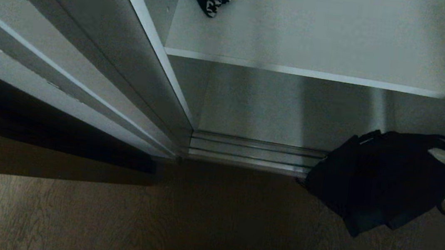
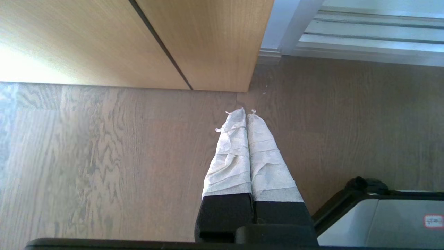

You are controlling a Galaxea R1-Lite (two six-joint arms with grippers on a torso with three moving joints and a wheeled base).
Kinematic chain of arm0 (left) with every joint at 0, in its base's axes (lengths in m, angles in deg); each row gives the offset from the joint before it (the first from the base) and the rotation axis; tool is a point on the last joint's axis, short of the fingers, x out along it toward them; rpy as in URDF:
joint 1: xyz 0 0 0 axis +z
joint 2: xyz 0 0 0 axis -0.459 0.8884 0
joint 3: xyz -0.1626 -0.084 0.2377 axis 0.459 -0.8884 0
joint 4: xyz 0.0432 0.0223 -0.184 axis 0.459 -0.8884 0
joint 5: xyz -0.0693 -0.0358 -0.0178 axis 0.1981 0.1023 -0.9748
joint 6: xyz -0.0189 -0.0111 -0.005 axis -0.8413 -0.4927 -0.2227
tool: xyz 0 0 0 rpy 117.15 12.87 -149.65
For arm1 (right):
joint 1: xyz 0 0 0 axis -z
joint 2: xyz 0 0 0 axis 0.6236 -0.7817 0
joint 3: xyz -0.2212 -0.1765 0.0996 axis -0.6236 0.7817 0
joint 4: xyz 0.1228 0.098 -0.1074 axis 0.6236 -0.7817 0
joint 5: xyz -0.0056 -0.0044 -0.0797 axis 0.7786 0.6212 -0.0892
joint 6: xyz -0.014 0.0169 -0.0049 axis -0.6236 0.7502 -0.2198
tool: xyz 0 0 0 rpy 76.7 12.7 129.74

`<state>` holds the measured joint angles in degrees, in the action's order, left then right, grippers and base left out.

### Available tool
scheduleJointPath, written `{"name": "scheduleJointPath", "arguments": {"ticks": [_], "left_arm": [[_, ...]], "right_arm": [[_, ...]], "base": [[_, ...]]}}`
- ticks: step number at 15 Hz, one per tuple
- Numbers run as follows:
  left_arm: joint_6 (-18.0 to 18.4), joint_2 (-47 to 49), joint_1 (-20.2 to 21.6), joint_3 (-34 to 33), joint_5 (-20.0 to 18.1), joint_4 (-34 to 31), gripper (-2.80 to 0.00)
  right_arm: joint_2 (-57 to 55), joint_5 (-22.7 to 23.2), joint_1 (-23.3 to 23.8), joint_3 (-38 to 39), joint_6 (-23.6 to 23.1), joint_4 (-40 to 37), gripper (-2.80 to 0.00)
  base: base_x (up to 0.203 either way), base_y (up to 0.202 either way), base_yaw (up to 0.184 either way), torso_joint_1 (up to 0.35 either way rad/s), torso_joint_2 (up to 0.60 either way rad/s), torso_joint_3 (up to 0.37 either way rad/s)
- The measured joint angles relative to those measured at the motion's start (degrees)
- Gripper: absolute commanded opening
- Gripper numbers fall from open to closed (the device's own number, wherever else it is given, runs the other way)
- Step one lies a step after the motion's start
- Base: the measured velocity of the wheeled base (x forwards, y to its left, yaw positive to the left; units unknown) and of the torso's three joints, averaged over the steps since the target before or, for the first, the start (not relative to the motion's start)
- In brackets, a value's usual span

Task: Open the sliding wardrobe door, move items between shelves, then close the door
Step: Place the bag on the lower shelf

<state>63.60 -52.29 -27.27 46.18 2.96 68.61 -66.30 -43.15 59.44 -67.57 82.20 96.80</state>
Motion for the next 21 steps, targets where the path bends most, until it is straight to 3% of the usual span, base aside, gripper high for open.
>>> {"name": "scheduleJointPath", "arguments": {"ticks": [3, 11, 18, 21], "left_arm": [[0.02, 0.0, 0.05, 0.0, 0.0, 0.0, -2.8], [0.02, 0.0, 0.02, 0.0, 0.0, 0.0, -2.8], [0.02, 0.0, 0.05, 0.0, 0.0, 0.0, -2.8], [0.02, 0.0, 0.0, 0.0, 0.0, 0.0, -2.8]], "right_arm": [[-1.14, -0.42, -2.39, 1.37, -11.0, -0.27, -2.8], [-5.48, -7.4, -8.73, -4.16, -55.09, -0.64, -2.8], [-8.33, -5.17, -8.82, -12.28, -86.31, 2.31, -2.8], [-10.52, -3.23, -8.74, -13.39, -95.35, 3.81, -2.8]], "base": [[0.0, 0.0, 0.0, 0.0, 0.0, 0.0], [0.0, 0.0, 0.0, 0.0, 0.0, 0.0], [0.0, 0.0, 0.0, 0.0, 0.0, 0.0], [0.0, 0.0, 0.0, 0.0, 0.0, 0.0]]}}
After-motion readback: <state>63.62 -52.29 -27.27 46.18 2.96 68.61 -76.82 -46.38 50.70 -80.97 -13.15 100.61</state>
